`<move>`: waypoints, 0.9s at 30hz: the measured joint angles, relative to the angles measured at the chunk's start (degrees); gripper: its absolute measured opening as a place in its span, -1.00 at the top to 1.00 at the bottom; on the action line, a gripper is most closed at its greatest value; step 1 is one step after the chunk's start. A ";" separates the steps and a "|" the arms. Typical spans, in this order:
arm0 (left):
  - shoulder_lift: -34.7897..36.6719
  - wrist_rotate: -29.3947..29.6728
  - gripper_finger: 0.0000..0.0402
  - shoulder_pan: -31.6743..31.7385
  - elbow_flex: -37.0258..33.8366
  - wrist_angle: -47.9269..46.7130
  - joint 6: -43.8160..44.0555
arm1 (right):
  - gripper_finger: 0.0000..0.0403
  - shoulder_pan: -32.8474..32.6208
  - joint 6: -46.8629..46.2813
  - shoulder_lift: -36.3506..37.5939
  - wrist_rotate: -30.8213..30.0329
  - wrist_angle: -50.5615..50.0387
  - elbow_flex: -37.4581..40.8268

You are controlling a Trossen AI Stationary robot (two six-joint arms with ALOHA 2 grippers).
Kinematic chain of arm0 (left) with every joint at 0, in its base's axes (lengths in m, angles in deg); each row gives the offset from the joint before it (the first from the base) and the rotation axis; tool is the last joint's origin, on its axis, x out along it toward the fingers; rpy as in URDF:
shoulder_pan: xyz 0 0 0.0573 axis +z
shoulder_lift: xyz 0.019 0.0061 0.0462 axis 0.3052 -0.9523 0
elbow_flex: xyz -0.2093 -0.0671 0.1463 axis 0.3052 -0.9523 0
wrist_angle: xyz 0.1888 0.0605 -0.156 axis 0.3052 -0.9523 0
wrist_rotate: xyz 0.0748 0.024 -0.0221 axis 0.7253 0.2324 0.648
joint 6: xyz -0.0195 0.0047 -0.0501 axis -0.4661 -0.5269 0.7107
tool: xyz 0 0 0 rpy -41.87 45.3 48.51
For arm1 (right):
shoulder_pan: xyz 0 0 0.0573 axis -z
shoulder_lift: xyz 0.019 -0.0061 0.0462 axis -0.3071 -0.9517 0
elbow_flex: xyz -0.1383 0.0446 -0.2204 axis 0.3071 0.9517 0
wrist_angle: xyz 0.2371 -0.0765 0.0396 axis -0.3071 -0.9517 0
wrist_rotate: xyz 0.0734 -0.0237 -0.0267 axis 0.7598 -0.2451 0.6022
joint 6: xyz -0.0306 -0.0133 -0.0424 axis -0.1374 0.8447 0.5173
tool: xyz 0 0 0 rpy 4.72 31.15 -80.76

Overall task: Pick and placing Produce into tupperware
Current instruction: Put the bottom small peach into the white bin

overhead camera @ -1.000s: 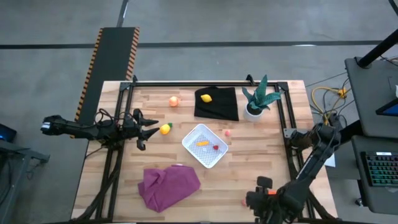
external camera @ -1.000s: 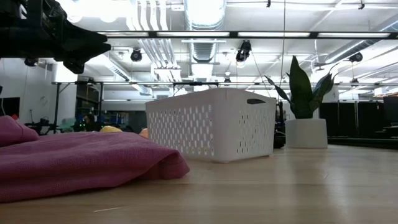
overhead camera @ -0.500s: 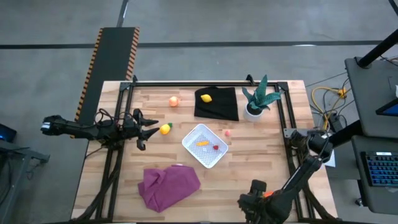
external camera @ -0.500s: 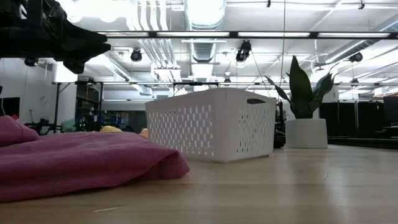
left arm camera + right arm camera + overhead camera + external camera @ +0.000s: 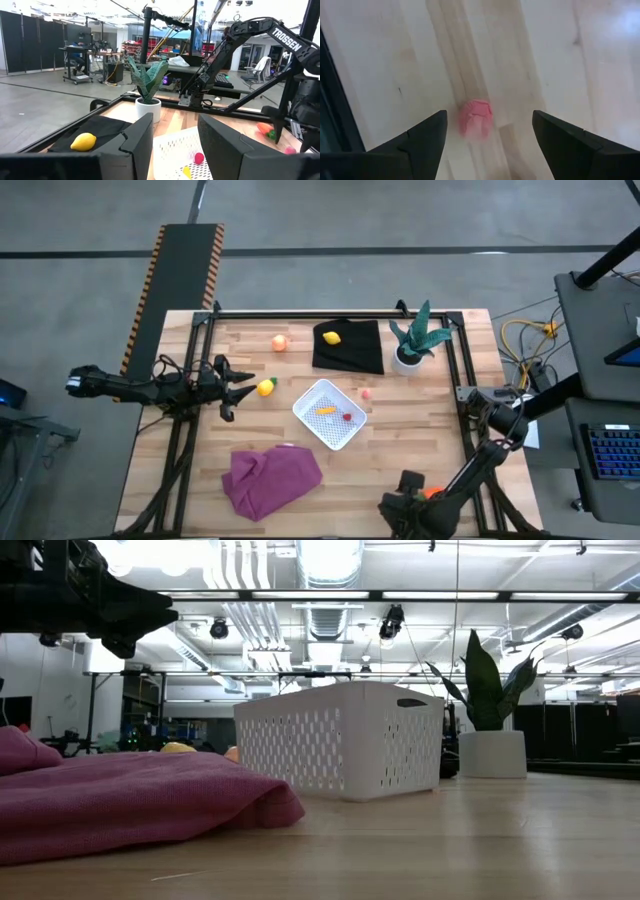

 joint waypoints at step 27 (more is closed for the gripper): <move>0.00 0.00 0.29 0.00 0.00 0.00 0.00 | 0.47 0.13 2.58 -1.08 1.78 4.00 1.74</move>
